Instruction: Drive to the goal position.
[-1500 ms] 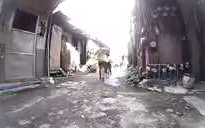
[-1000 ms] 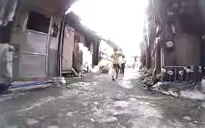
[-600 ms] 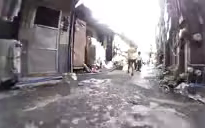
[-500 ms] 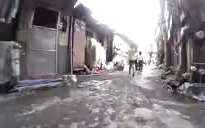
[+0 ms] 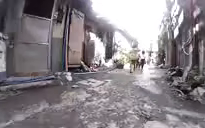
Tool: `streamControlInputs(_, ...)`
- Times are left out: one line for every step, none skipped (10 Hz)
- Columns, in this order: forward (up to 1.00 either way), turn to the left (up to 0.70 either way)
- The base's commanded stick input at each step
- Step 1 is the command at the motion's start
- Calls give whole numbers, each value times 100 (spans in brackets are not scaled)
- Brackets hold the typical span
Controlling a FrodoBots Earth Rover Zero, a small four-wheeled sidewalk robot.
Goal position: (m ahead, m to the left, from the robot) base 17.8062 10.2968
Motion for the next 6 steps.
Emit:
streamControlInputs(70,0)
streamControlInputs(70,0)
streamControlInputs(70,-27)
streamControlInputs(70,-27)
streamControlInputs(70,-27)
streamControlInputs(70,0)
